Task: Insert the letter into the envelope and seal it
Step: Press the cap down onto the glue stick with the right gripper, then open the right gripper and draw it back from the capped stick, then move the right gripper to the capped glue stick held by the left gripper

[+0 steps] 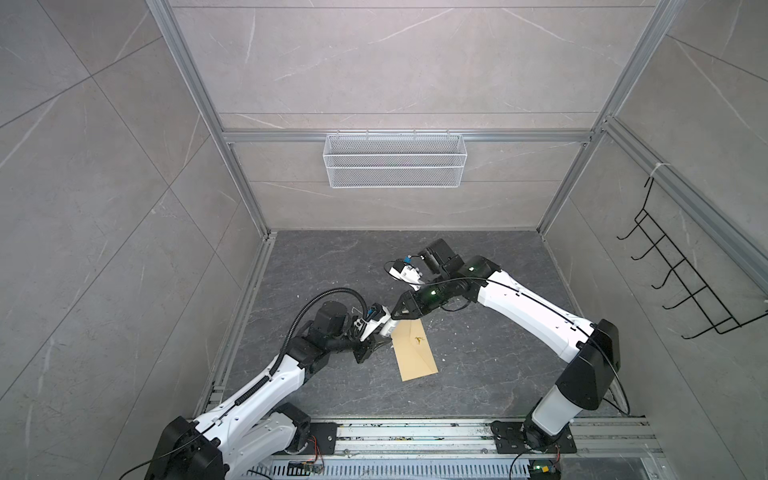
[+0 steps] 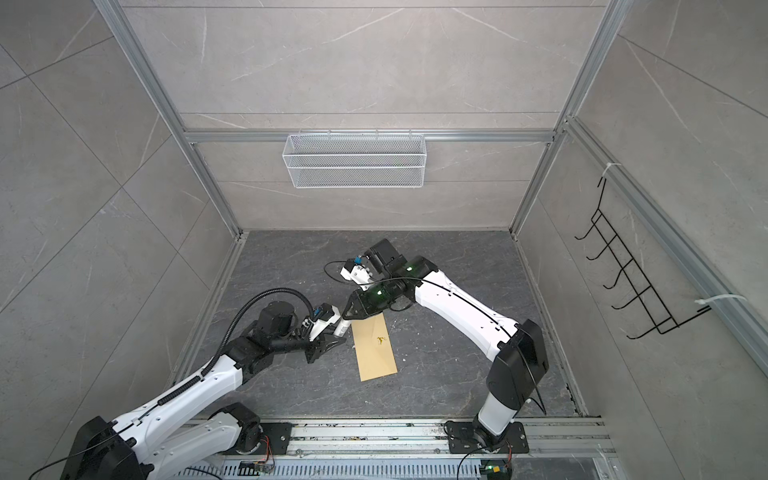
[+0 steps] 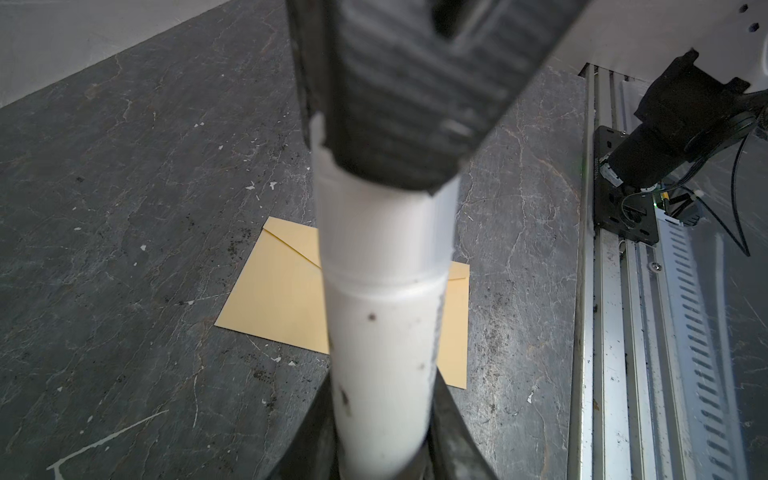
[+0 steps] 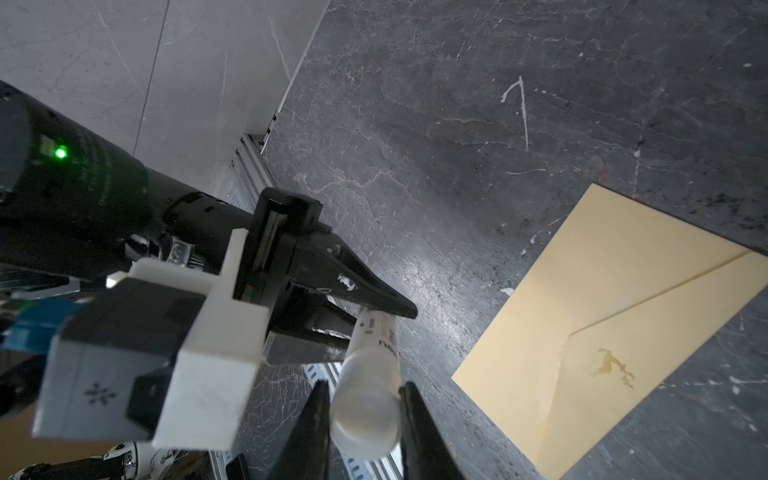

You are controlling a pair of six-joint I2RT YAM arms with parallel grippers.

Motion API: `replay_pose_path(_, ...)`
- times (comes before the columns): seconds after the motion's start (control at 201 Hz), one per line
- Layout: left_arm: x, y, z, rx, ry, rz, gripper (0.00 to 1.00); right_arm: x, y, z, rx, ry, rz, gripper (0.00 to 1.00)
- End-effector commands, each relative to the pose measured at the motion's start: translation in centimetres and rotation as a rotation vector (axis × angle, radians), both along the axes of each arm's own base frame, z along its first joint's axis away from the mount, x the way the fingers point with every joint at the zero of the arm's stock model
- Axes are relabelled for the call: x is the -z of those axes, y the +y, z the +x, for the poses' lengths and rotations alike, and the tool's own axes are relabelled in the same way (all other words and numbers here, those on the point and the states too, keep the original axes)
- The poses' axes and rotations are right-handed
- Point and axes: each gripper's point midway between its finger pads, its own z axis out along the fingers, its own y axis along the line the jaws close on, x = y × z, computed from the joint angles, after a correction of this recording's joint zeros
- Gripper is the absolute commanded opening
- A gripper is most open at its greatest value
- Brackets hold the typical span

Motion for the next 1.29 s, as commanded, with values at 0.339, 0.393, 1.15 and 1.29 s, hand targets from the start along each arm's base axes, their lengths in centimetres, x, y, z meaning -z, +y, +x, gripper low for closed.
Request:
replay_pose_path(0.339, -8.2, -2.3, 0.9, 0.1, -0.248, -0.184, 0.0, -10.4, -0.4, -0.4, -0.017, -0.332, 0.108, 0.56)
replay_pose_path(0.393, -8.0, -2.4, 0.8, 0.107, -0.241, -0.183, 0.0, -12.1, -1.3, -0.2, 0.003, -0.408, 0.118, 0.58)
replay_pose_path(1.15, -8.9, -3.0, -0.5, 0.184, -0.235, -0.242, 0.0, -7.1, -5.1, 1.6, 0.009, -0.438, -0.141, 0.86)
replay_pose_path(1.29, -8.9, -3.0, -0.4, 0.18, -0.238, -0.24, 0.0, -6.1, -5.2, 1.4, -0.002, -0.416, -0.164, 0.85)
